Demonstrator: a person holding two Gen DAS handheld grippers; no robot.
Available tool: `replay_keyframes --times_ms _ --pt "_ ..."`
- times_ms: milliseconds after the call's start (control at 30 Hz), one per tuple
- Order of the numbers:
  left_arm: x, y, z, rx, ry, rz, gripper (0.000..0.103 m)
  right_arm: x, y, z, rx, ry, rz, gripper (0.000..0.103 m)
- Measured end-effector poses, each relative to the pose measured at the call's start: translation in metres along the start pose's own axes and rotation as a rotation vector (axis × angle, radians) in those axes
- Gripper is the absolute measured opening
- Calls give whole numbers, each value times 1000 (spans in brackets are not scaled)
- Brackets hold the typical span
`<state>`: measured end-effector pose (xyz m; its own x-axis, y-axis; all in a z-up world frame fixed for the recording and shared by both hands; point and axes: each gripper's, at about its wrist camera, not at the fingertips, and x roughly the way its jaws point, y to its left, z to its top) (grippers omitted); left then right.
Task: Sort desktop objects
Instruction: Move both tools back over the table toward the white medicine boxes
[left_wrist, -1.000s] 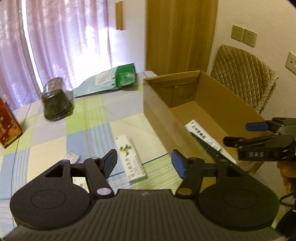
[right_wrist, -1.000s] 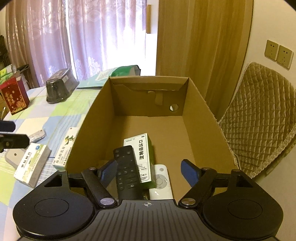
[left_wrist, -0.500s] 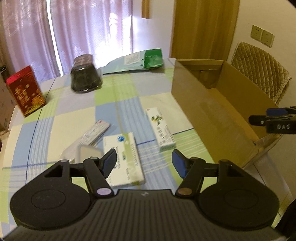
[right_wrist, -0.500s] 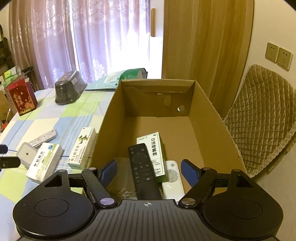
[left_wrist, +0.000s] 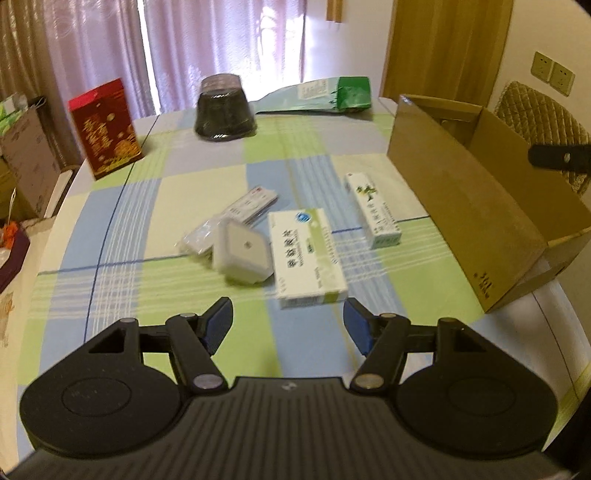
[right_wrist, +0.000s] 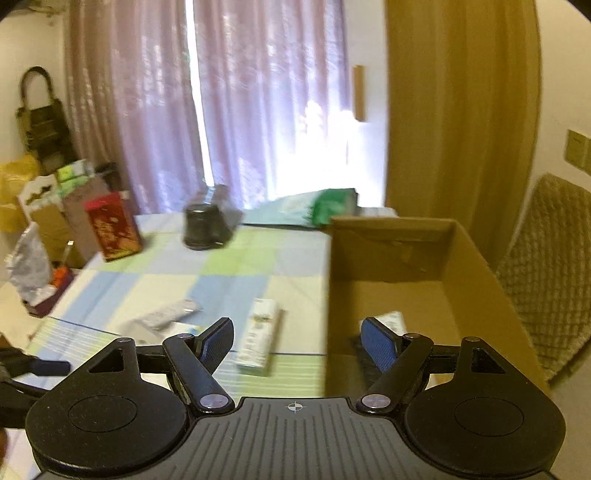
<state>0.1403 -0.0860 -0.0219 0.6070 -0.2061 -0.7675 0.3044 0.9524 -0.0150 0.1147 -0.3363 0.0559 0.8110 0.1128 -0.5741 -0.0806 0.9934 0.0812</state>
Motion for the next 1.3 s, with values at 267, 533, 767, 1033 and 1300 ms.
replay_keyframes --times_ms 267,533,767,1033,1300 --pt "-8 18 -18 -38 12 13 63 6 48 -12 -23 38 75 79" --pt "-9 26 -34 -63 32 19 65 13 58 -37 8 105 75 79" --pt "-4 25 -39 -76 43 17 66 20 58 -47 15 140 67 79" --pt "2 22 -38 -77 47 4 68 27 56 -47 21 154 61 79" --pt "8 20 -36 -86 18 -7 78 40 56 -46 15 159 68 79"
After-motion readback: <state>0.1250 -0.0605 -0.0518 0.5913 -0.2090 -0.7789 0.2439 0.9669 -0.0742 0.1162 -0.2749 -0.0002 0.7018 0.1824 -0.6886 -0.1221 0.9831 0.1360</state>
